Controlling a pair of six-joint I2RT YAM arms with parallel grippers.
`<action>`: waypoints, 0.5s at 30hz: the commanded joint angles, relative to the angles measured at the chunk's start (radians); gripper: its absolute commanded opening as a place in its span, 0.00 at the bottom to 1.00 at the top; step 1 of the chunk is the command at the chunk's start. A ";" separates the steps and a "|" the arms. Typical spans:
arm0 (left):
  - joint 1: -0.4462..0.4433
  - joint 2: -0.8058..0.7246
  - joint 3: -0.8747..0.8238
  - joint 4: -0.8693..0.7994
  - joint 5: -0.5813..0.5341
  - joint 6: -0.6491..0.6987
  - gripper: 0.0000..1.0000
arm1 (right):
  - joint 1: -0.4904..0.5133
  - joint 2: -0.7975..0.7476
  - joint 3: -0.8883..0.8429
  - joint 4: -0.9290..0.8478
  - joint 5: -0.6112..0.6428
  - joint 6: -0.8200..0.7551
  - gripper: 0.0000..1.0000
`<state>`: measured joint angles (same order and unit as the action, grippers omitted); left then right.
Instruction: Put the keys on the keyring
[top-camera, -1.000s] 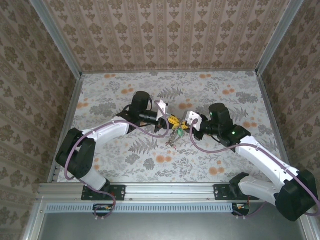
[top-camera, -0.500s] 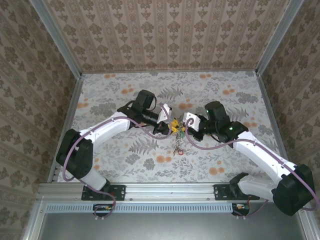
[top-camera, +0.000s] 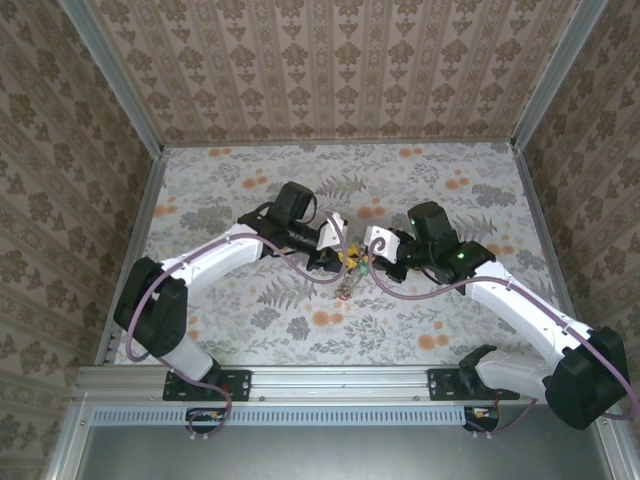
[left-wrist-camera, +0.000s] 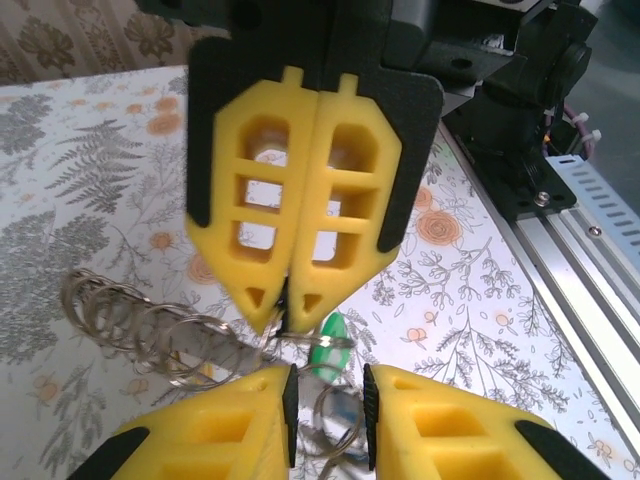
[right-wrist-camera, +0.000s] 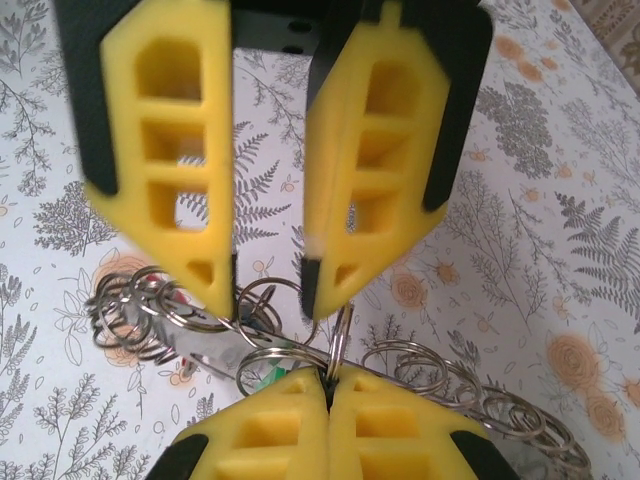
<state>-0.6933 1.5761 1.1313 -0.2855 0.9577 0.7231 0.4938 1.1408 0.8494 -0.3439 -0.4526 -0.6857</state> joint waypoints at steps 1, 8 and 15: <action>0.036 -0.064 -0.013 -0.021 0.044 0.063 0.27 | 0.009 -0.019 0.008 0.014 -0.044 -0.023 0.00; 0.021 -0.043 0.007 -0.031 0.047 0.081 0.27 | 0.015 -0.015 0.010 0.032 -0.052 -0.009 0.00; -0.010 -0.004 0.026 -0.037 0.028 0.054 0.28 | 0.026 -0.015 0.007 0.058 -0.066 0.011 0.00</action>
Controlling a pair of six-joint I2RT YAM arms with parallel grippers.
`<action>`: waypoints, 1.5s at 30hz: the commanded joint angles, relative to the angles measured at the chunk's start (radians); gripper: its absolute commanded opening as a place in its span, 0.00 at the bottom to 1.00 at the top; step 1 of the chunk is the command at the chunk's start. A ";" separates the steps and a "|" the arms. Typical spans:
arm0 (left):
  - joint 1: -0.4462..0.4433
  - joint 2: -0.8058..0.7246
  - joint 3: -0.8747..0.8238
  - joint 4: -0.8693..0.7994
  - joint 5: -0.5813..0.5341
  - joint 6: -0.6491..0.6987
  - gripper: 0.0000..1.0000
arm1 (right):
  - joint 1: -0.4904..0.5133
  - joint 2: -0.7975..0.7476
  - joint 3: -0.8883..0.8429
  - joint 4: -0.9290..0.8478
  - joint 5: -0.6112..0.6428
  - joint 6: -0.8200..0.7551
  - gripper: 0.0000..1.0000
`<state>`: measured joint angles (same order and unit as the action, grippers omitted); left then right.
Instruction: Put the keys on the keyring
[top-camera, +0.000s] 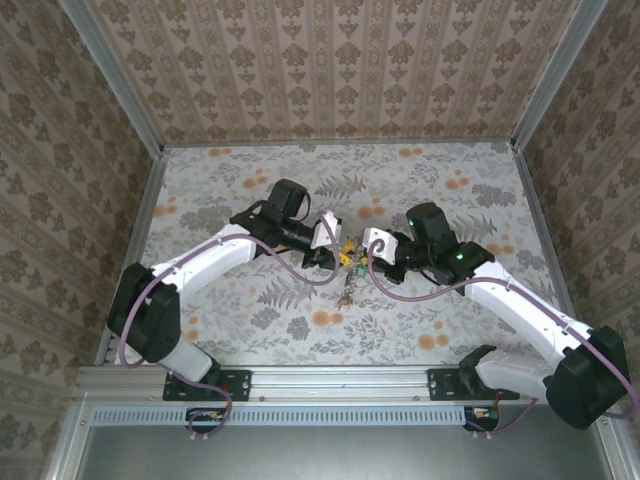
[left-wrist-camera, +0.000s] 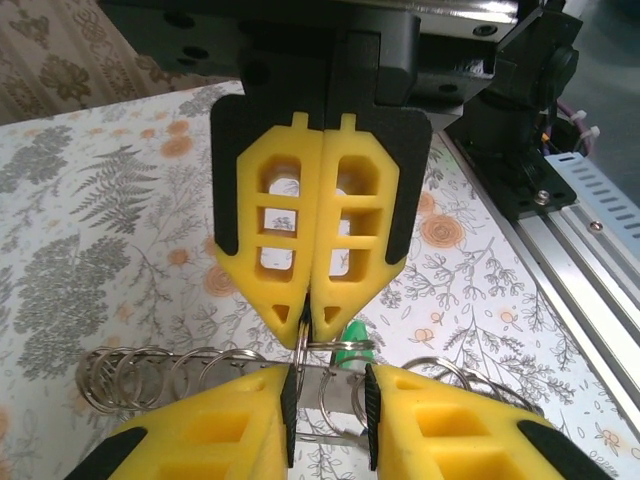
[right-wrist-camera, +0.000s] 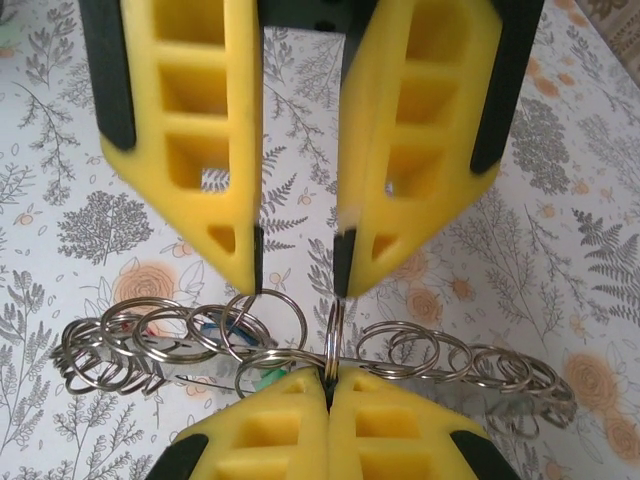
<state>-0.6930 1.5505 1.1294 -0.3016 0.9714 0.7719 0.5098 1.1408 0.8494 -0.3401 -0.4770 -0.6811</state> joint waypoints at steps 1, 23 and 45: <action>-0.014 0.024 0.029 -0.017 0.006 -0.001 0.27 | 0.013 -0.015 0.005 0.056 -0.044 0.006 0.00; -0.042 0.026 0.047 -0.018 -0.128 -0.010 0.28 | 0.022 -0.015 -0.011 0.081 -0.080 -0.005 0.00; -0.033 -0.001 0.023 -0.045 -0.039 0.059 0.31 | 0.022 -0.012 -0.013 0.095 -0.062 0.000 0.00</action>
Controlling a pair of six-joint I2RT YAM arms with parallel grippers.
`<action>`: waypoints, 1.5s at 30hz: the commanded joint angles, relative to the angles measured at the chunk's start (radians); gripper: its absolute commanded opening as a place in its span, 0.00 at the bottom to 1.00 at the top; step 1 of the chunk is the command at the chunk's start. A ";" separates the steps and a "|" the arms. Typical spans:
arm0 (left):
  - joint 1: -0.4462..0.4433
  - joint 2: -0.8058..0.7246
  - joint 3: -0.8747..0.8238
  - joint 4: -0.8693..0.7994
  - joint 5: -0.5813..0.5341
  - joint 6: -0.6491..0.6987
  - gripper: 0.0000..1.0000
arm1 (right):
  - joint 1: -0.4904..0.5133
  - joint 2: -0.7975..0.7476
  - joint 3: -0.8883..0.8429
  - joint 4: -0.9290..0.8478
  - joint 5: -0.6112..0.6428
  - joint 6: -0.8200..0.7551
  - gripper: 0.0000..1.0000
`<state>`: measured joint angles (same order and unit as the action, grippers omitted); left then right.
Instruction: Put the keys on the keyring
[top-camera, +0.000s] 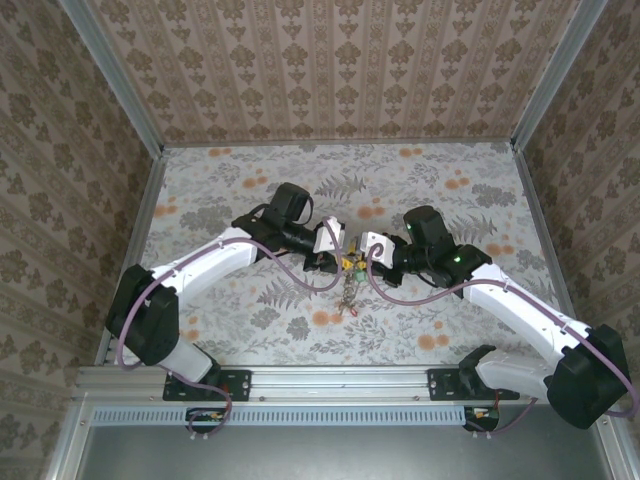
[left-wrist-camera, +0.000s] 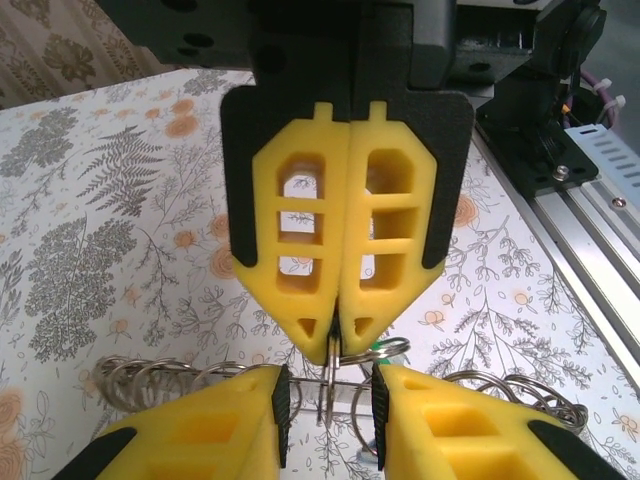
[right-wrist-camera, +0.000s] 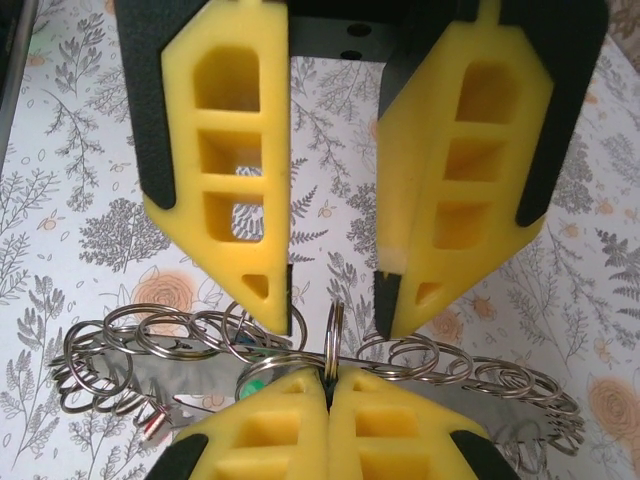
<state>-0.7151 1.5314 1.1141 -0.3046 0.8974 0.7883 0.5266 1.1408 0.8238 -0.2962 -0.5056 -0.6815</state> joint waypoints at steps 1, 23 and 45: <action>-0.014 0.023 0.045 -0.045 0.033 0.043 0.30 | 0.006 -0.012 0.014 0.052 -0.034 0.002 0.00; 0.031 0.003 -0.027 0.176 0.212 -0.113 0.00 | -0.036 -0.118 -0.108 0.101 -0.008 0.047 0.30; 0.023 0.005 -0.177 0.642 0.259 -0.410 0.00 | -0.036 -0.062 -0.139 0.247 -0.047 0.127 0.06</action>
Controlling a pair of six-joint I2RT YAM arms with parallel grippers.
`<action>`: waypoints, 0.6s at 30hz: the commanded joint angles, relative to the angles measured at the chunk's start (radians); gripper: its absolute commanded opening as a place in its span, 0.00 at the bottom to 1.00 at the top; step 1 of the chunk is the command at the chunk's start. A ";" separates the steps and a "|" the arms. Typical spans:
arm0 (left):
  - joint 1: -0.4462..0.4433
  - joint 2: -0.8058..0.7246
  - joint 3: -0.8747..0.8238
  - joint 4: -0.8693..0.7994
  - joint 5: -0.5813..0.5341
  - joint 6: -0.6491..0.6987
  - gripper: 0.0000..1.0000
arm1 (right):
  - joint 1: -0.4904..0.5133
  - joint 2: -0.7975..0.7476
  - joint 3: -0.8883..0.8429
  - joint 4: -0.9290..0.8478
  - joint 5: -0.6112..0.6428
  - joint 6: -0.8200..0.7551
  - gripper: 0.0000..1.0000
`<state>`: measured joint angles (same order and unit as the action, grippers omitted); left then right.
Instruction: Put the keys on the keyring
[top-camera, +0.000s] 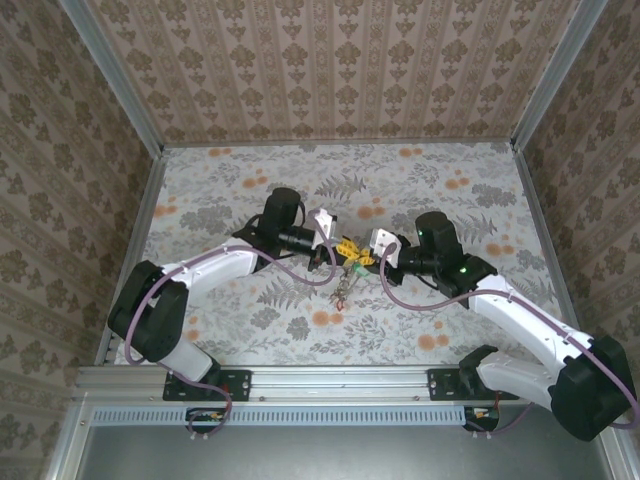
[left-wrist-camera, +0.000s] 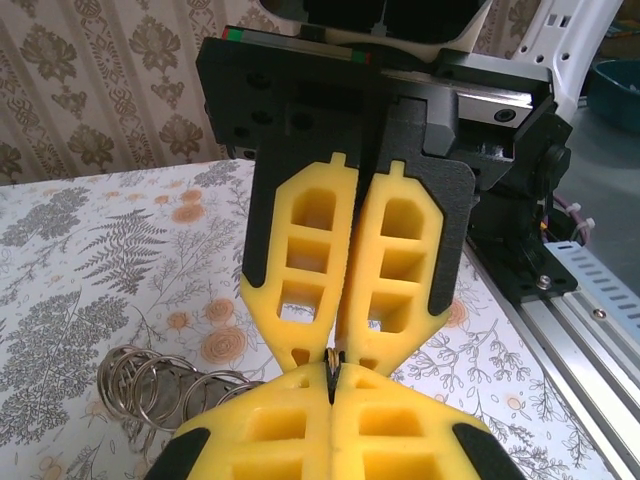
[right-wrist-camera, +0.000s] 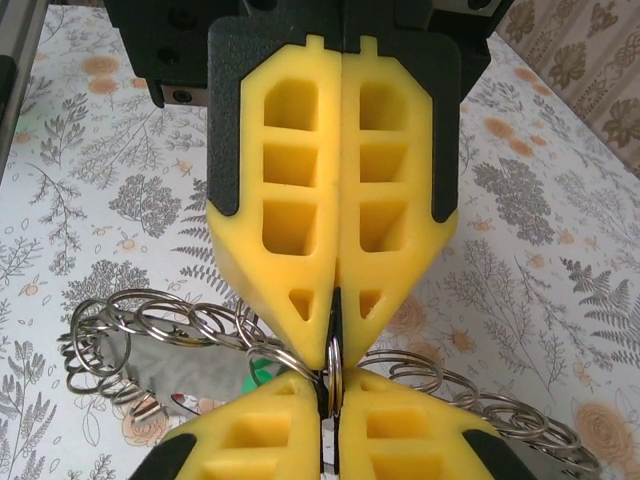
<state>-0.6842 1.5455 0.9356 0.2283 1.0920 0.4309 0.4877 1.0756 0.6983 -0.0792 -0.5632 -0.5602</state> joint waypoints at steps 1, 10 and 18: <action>-0.007 -0.011 0.002 0.102 0.060 -0.048 0.00 | 0.003 0.001 -0.011 0.020 0.018 0.001 0.04; -0.041 0.010 0.181 -0.494 -0.169 0.290 0.11 | 0.057 0.057 0.172 -0.316 0.198 -0.139 0.00; -0.087 0.057 0.239 -0.567 -0.237 0.325 0.00 | 0.112 0.106 0.234 -0.353 0.291 -0.141 0.00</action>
<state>-0.7296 1.5688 1.1206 -0.2466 0.8967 0.7025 0.5781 1.1770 0.9043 -0.4244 -0.3298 -0.6827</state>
